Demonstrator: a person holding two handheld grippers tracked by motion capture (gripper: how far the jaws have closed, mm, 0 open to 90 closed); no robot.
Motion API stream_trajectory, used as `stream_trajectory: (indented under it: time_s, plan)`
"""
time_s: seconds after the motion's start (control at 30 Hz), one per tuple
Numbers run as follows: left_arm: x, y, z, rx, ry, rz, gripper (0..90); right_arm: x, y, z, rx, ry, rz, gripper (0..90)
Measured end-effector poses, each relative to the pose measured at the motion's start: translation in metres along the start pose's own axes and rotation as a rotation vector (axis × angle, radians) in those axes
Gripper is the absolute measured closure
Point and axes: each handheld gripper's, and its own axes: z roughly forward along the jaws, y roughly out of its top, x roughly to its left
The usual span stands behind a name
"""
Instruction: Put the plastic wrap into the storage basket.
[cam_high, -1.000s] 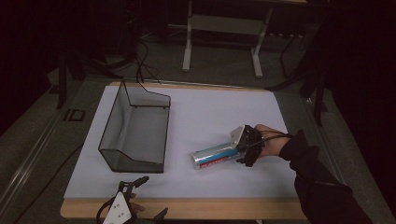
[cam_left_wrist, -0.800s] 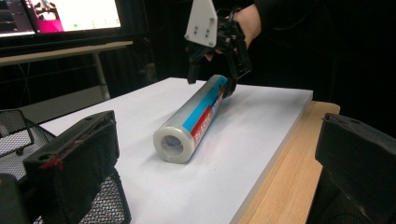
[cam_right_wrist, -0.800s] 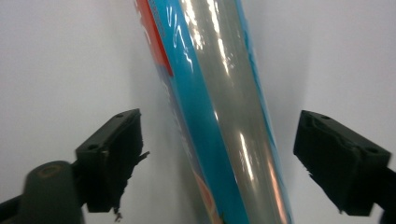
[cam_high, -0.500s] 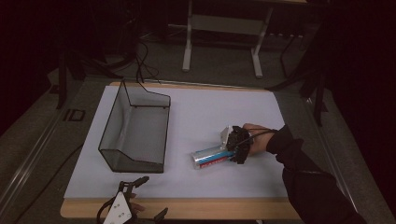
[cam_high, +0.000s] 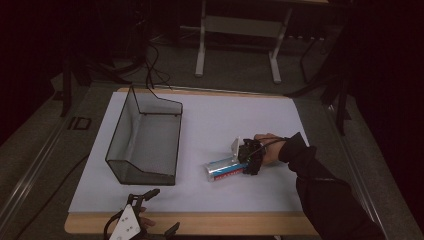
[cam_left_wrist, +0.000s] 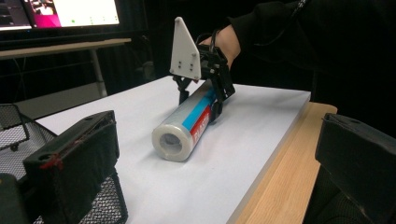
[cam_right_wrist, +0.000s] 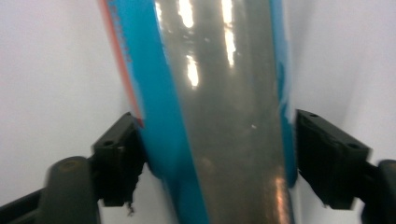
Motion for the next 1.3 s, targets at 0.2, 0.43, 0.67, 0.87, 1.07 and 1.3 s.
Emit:
stream_trajectory:
  time_s: [0.2, 0.43, 0.67, 0.87, 1.07, 1.3]
  plan:
    - [-0.001, 0.000, 0.001, 0.008, -0.001, 0.003, 0.2, -0.001, 0.000, 0.002, 0.002, 0.005, -0.017, 26.3]
    - [0.000, -0.001, 0.001, 0.005, 0.004, 0.005, 0.2, -0.002, 0.003, -0.002, 0.029, 0.012, -0.007, 29.4]
    - [0.000, 0.000, 0.002, 0.002, 0.003, 0.010, 0.2, -0.011, -0.003, -0.031, -0.032, 0.025, 0.121, 31.1]
    - [-0.001, 0.001, 0.002, -0.007, 0.003, 0.020, 0.2, -0.020, -0.012, -0.068, 0.016, 0.000, 0.254, 31.6]
    - [-0.001, 0.001, 0.003, -0.012, -0.001, 0.023, 0.2, -0.024, -0.031, -0.091, -0.022, -0.023, 0.376, 31.7]
    - [-0.001, 0.001, 0.005, -0.010, -0.008, 0.026, 0.2, -0.036, -0.054, -0.071, -0.243, -0.105, 0.526, 31.8]
